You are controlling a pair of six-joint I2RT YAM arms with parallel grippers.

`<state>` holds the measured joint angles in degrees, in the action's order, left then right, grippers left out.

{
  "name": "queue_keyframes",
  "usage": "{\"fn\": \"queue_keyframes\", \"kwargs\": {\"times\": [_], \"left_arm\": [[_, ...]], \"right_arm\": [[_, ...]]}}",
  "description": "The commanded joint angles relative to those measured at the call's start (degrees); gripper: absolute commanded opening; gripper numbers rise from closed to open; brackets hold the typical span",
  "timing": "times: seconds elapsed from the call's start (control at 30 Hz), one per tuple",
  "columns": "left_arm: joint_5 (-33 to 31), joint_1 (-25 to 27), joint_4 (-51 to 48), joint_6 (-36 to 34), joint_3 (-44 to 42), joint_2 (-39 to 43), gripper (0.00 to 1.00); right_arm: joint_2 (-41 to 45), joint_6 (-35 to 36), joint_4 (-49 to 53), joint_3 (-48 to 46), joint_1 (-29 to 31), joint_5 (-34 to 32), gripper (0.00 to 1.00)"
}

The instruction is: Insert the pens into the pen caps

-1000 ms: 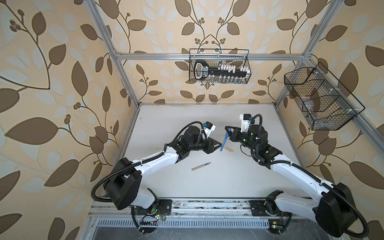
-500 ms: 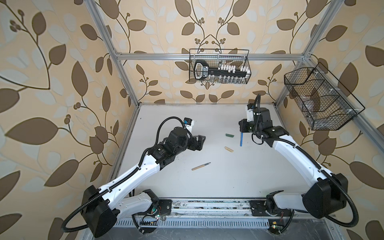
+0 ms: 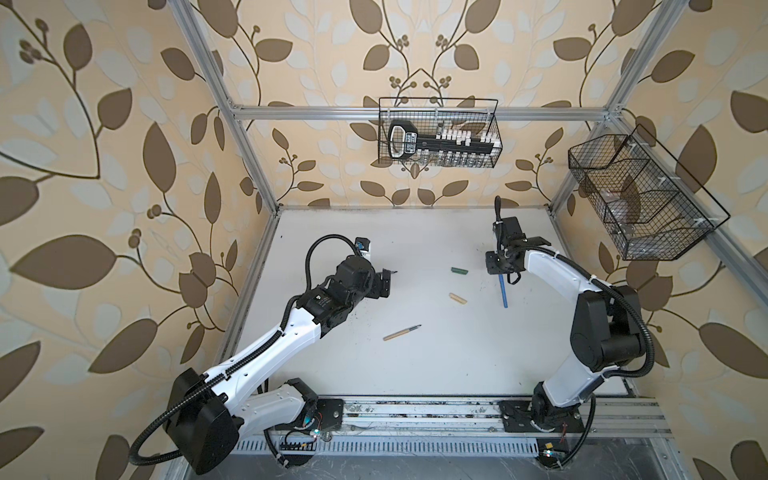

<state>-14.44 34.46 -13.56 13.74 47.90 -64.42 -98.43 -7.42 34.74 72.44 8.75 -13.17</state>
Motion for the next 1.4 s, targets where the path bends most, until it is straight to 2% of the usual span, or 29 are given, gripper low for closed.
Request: {"fn": "queue_keyframes", "kwargs": {"times": [0.0,0.3,0.43,0.7,0.77,0.83,1.07,1.13,1.37], "left_arm": [[-1.45,-0.09,6.71,-4.79,-2.88,-0.78,0.99],[0.23,-0.16,14.15,-4.32,-9.39,-0.49,0.99],[1.50,-0.19,13.94,-4.17,-8.55,-2.57,0.99],[1.75,-0.26,14.83,-4.07,-9.23,-2.64,0.99],[1.19,-0.27,14.64,-4.13,-9.19,-2.71,0.99],[1.26,-0.27,14.53,-4.15,-9.21,-2.64,0.99],[0.79,-0.25,14.79,-4.30,-9.58,-2.04,0.99],[0.66,-0.20,14.79,-4.33,-9.62,-1.98,0.99],[0.09,-0.27,14.80,-4.33,-9.69,-2.00,0.99]], "right_arm": [[-3.37,2.37,0.18,3.05,-1.90,-3.87,0.00],[-14.67,5.21,0.57,11.27,-5.84,-4.21,0.00],[-20.47,6.10,2.44,16.92,-7.78,-4.67,0.00],[-25.80,6.66,4.18,20.95,-11.65,-2.80,0.02],[-26.40,6.53,3.79,20.81,-12.17,-2.39,0.05],[-27.18,6.55,3.72,20.89,-12.35,-2.68,0.15],[-28.17,6.64,3.14,21.76,-12.45,-3.88,0.26],[-28.27,6.79,3.11,22.03,-12.45,-3.88,0.33],[-25.69,6.65,1.61,21.09,-11.60,-3.86,0.42]]}}
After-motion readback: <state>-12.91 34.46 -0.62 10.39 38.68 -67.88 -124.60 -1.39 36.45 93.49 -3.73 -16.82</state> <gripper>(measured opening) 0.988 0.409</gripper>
